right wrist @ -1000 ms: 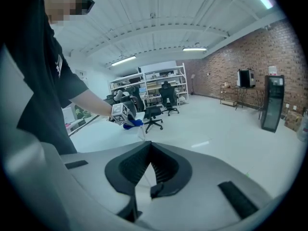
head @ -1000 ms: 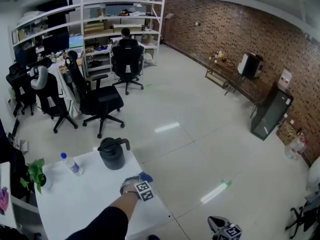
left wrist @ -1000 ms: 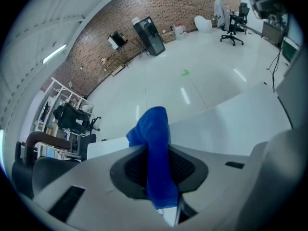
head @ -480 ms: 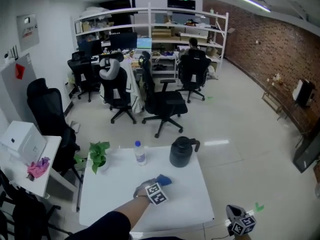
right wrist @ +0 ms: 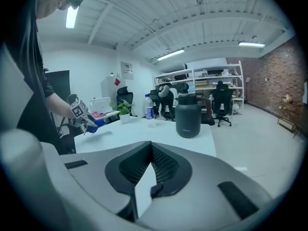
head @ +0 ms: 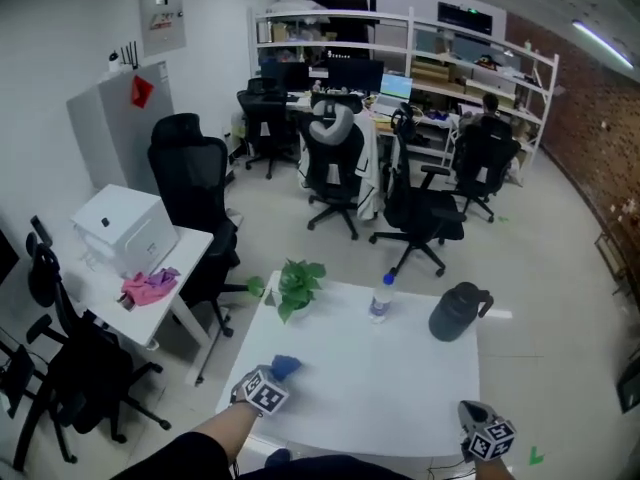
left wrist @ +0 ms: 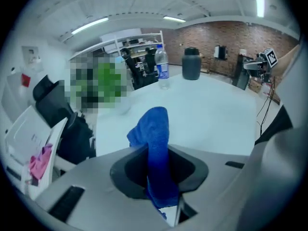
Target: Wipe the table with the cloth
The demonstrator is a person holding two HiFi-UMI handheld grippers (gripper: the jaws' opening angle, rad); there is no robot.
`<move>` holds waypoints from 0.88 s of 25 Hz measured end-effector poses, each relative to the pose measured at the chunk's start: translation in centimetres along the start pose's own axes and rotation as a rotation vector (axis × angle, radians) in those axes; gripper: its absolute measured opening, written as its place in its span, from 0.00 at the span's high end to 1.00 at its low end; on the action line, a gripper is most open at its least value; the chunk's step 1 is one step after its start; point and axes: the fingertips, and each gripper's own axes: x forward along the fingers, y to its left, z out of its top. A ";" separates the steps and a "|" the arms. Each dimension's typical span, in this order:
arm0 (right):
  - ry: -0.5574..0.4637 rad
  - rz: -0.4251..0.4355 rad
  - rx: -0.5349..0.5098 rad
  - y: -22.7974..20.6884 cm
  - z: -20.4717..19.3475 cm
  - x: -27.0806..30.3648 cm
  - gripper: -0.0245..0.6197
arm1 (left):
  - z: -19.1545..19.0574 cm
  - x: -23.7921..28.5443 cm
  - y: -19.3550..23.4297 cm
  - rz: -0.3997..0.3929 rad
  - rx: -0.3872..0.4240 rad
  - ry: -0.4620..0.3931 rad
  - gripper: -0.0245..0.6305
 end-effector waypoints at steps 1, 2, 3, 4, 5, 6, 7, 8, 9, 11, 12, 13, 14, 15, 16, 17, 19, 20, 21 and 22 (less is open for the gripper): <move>0.005 0.021 -0.006 0.9 0.1 1.2 0.94 | -2.0 -0.7 1.5 0.019 -0.043 0.008 0.84; 0.012 0.041 -0.011 1.8 0.3 2.3 0.94 | -3.9 -1.3 2.9 0.038 -0.088 0.014 0.84; 0.020 0.059 -0.016 2.5 0.3 3.3 0.94 | -5.6 -1.9 4.1 0.057 -0.132 0.019 0.84; 0.029 0.075 -0.023 3.2 0.3 4.1 0.94 | -7.1 -2.4 5.2 0.075 -0.169 0.026 0.84; 0.040 0.088 -0.029 3.9 0.2 4.8 0.94 | -8.5 -2.8 6.0 0.089 -0.200 0.034 0.84; 0.050 0.100 -0.034 4.5 0.1 5.3 0.94 | -9.8 -3.0 6.7 0.097 -0.225 0.042 0.84; 0.058 0.110 -0.037 5.1 0.0 5.7 0.94 | -10.9 -3.0 7.2 0.102 -0.246 0.049 0.84; 0.064 0.117 -0.038 5.7 -0.1 6.1 0.94 | -11.8 -2.8 7.6 0.107 -0.263 0.057 0.84; 0.068 0.122 -0.038 6.1 -0.1 6.4 0.94 | -12.6 -2.7 8.0 0.108 -0.276 0.067 0.84; 0.076 0.126 -0.039 6.6 -0.1 6.9 0.94 | -13.9 -2.1 8.1 0.097 -0.277 0.097 0.84; 0.081 0.127 -0.043 6.8 -0.1 7.0 0.94 | -14.4 -1.7 7.9 0.088 -0.258 0.118 0.84; 0.086 0.127 -0.046 6.9 -0.2 7.1 0.94 | -14.8 -1.3 7.5 0.083 -0.229 0.137 0.84; 0.089 0.127 -0.048 6.9 -0.2 7.1 0.94 | -15.1 -0.9 7.2 0.084 -0.197 0.149 0.83; 0.091 0.126 -0.049 7.0 -0.2 7.1 0.94 | -15.3 -0.6 7.1 0.086 -0.172 0.154 0.83; 0.091 0.126 -0.049 7.0 -0.2 7.0 0.94 | -15.4 -0.5 7.1 0.087 -0.159 0.155 0.83; 0.090 0.126 -0.049 7.1 -0.2 6.9 0.94 | -15.4 -0.6 7.3 0.087 -0.156 0.157 0.83; 0.088 0.123 -0.044 7.1 -0.2 6.5 0.94 | -15.5 -0.9 7.8 0.086 -0.168 0.161 0.83; 0.087 0.121 -0.041 7.1 -0.1 6.3 0.94 | -15.6 -1.0 7.8 0.082 -0.179 0.163 0.83; 0.087 0.119 -0.039 7.0 -0.2 6.1 0.94 | -15.6 -1.1 7.8 0.076 -0.191 0.164 0.82; 0.085 0.117 -0.037 6.9 -0.2 5.8 0.94 | -15.5 -1.1 7.8 0.070 -0.205 0.161 0.82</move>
